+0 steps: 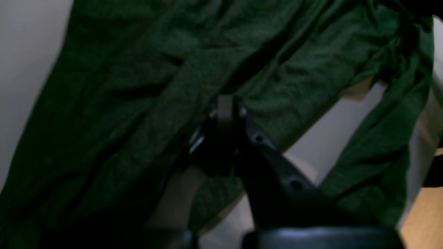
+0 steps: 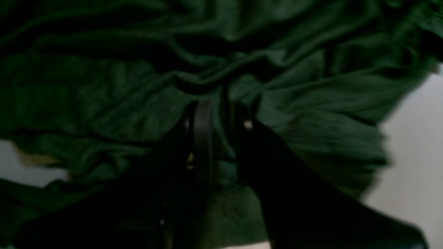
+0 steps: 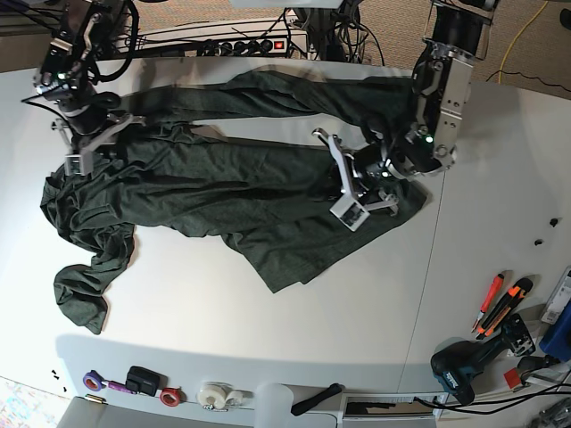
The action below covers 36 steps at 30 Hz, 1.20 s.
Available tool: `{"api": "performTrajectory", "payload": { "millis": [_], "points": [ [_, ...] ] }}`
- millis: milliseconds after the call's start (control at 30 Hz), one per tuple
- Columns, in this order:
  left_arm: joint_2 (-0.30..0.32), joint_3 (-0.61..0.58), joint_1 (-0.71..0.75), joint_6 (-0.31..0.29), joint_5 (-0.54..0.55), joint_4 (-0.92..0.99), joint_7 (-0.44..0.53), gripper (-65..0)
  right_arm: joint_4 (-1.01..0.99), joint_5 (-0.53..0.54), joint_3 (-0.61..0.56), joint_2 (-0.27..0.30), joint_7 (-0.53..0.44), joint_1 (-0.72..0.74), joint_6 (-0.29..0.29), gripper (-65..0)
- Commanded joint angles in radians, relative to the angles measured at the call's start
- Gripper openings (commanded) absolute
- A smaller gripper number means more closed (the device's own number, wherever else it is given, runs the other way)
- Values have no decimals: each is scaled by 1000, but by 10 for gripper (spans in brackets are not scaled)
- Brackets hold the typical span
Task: Layout the t-shirt on the table in an organized manner, then fold the t-shirt properly
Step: 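Hold the fabric with the left gripper while the right gripper grasps the collar end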
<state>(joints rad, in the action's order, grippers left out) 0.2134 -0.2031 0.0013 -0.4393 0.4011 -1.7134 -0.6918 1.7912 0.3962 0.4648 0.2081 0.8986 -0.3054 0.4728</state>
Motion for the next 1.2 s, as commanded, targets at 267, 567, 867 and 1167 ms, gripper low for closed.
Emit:
{"api": "performTrajectory", "payload": {
  "millis": [267, 567, 867, 1167],
  "points": [
    [1, -65, -19, 131, -129, 97, 65, -650, -111, -31, -27, 17, -69, 29, 0, -542],
    [6, -62, -19, 214, -224, 213, 64, -650, -111, -118, -23, 25, -65, 29, -11, -542],
    [6, -62, -32, 218, -241, 213, 64, -650, -111, -158, 107, 28, -61, 29, -66, -542],
    [6, -62, -38, 218, -241, 213, 65, -650, -111, -171, 179, 121, -60, 28, -112, -542]
  ]
}}
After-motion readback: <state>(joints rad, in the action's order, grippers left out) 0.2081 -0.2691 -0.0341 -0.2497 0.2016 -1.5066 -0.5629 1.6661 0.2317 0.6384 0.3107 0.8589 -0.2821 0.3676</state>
